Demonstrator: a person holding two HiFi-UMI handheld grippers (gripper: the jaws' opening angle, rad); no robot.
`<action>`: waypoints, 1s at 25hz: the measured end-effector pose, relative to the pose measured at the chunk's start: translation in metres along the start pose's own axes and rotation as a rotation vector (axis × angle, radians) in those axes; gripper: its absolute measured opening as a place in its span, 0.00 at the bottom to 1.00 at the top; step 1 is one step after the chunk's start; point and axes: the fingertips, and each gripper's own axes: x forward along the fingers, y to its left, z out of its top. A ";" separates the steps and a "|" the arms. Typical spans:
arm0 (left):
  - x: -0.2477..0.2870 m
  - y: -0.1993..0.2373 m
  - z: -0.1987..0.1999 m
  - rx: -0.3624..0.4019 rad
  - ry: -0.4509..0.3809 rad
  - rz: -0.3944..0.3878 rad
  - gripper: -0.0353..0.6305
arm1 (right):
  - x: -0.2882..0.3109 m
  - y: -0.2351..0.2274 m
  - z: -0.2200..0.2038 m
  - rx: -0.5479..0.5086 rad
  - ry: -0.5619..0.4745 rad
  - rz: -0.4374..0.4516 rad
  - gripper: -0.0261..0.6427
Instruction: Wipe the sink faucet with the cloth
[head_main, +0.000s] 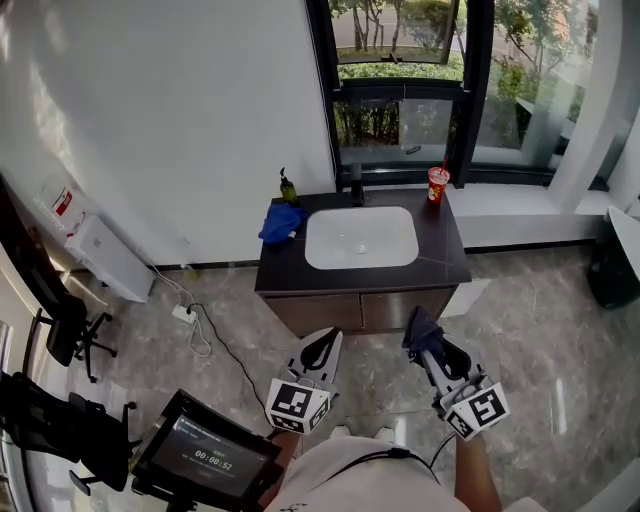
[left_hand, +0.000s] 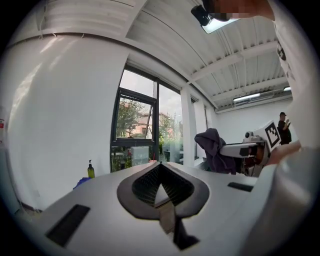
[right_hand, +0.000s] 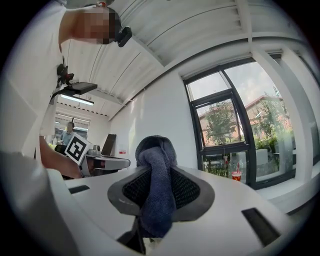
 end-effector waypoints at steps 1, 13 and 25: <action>-0.004 0.002 -0.001 0.001 0.000 0.000 0.04 | 0.000 0.005 0.001 -0.004 -0.001 0.003 0.20; -0.036 0.007 -0.004 -0.009 -0.004 0.014 0.04 | -0.013 0.026 -0.002 -0.027 0.028 -0.006 0.20; -0.035 -0.001 0.003 -0.006 -0.016 0.008 0.04 | -0.022 0.020 0.001 -0.027 0.023 -0.031 0.20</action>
